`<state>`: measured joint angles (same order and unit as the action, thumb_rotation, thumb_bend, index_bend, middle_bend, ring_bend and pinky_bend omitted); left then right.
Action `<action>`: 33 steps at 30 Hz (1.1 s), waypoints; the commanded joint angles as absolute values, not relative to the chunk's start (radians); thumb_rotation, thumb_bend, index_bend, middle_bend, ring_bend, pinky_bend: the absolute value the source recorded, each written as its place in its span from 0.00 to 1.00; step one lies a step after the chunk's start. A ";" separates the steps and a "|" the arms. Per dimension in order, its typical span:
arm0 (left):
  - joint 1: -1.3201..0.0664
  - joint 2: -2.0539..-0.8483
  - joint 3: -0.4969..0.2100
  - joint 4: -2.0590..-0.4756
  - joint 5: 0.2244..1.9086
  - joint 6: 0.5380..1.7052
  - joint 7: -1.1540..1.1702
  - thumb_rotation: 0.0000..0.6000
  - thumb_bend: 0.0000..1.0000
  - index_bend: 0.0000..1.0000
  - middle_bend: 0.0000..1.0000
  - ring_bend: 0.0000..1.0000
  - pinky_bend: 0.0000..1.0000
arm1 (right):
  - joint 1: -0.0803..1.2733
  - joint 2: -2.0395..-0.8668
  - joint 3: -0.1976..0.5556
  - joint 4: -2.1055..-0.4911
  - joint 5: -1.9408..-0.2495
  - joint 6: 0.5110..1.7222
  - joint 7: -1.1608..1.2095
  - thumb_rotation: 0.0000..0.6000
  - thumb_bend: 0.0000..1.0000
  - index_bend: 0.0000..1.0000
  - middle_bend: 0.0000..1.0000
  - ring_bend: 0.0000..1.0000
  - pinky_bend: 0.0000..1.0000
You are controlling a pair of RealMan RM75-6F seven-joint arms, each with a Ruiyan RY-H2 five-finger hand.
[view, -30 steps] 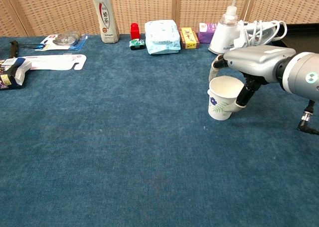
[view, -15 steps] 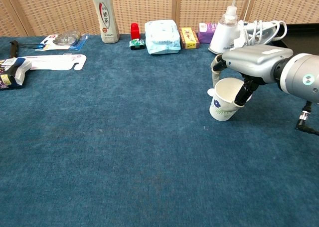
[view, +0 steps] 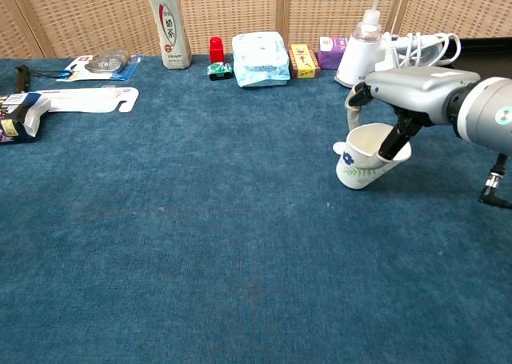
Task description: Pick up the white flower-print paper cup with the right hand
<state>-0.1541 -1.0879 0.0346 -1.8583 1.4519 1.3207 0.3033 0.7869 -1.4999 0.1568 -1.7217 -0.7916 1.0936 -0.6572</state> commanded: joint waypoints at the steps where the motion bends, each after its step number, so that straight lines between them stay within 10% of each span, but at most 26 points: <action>1: -0.153 -1.085 0.035 -1.859 1.454 1.323 0.302 0.61 0.23 0.07 0.13 0.06 0.13 | 0.768 -1.471 0.193 -1.752 -0.762 1.063 -0.568 0.85 0.26 0.46 0.18 0.17 0.12; 21: -0.149 -1.071 0.042 -1.884 1.462 1.332 0.315 0.62 0.23 0.07 0.13 0.06 0.13 | 0.639 -1.423 0.228 -1.644 -0.853 0.807 -0.020 0.85 0.26 0.42 0.18 0.17 0.10; 33: -0.147 -1.068 0.046 -1.891 1.473 1.337 0.317 0.61 0.23 0.07 0.13 0.06 0.13 | 0.602 -1.348 0.212 -1.638 -0.967 0.855 0.009 0.85 0.26 0.29 0.16 0.16 0.09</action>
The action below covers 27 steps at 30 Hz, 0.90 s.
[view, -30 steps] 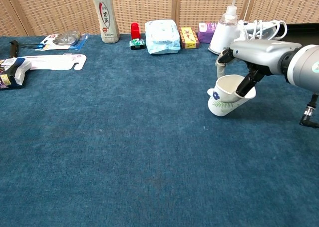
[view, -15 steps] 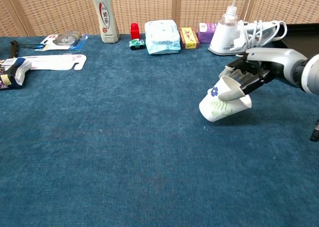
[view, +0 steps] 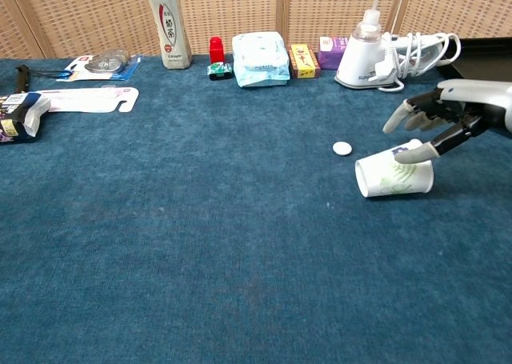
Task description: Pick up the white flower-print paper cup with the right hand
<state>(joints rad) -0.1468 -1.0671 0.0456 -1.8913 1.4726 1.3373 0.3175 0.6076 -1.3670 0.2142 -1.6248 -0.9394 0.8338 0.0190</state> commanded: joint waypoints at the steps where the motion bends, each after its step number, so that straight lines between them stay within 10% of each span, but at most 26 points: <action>1: -0.147 -1.068 0.046 -1.891 1.473 1.337 0.317 0.61 0.23 0.07 0.13 0.06 0.13 | 0.603 -1.340 0.208 -1.644 -0.983 0.865 -0.008 0.85 0.26 0.29 0.16 0.16 0.09; 27: -0.136 -1.065 0.051 -1.854 1.461 1.335 0.277 0.61 0.23 0.07 0.13 0.06 0.13 | 0.712 -1.460 0.175 -1.686 -0.935 0.990 -0.416 0.85 0.26 0.35 0.16 0.16 0.09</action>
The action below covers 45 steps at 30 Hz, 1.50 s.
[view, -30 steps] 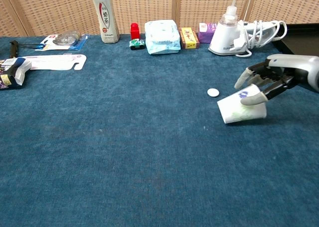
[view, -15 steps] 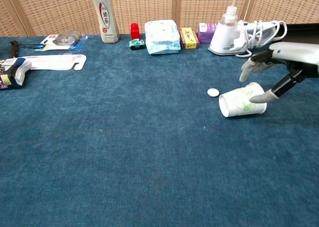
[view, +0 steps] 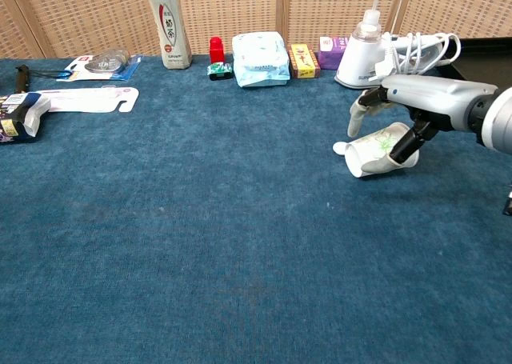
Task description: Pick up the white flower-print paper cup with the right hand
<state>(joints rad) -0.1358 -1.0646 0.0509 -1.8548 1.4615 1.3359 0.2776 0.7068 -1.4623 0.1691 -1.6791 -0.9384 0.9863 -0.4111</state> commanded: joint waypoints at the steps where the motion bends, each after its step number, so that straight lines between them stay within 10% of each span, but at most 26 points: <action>1: -0.137 -1.065 0.050 -1.854 1.462 1.334 0.277 0.61 0.23 0.07 0.13 0.06 0.13 | 0.717 -1.459 0.179 -1.687 -0.932 0.989 -0.418 0.85 0.26 0.35 0.16 0.16 0.09; 45: -0.124 -1.046 0.055 -1.855 1.460 1.338 0.257 0.61 0.23 0.07 0.13 0.06 0.13 | 0.811 -1.549 0.118 -1.475 -0.893 0.949 -0.587 0.86 0.27 0.47 0.19 0.16 0.09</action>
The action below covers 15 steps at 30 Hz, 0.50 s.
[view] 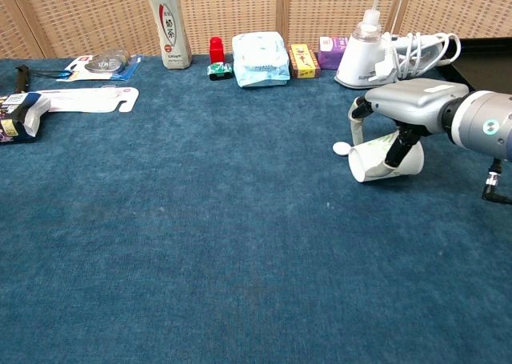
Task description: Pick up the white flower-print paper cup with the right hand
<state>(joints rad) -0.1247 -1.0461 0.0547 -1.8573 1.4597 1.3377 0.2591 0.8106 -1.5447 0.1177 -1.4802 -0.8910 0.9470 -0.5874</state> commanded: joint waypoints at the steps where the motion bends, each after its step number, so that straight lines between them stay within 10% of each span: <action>1: -0.124 -1.046 0.054 -1.854 1.460 1.338 0.256 0.61 0.23 0.07 0.13 0.06 0.13 | 0.810 -1.551 0.119 -1.473 -0.894 0.952 -0.585 0.85 0.27 0.48 0.19 0.16 0.09; 15: -0.129 -1.052 0.053 -1.855 1.461 1.329 0.262 0.61 0.23 0.07 0.13 0.06 0.13 | 0.739 -1.485 0.292 -1.585 -0.791 0.889 -0.198 0.85 0.27 0.51 0.21 0.18 0.09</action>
<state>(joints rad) -0.1287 -1.0521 0.0533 -1.8540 1.4615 1.3297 0.2609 0.7627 -1.5086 0.2366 -1.5504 -0.8352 0.9304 -0.3012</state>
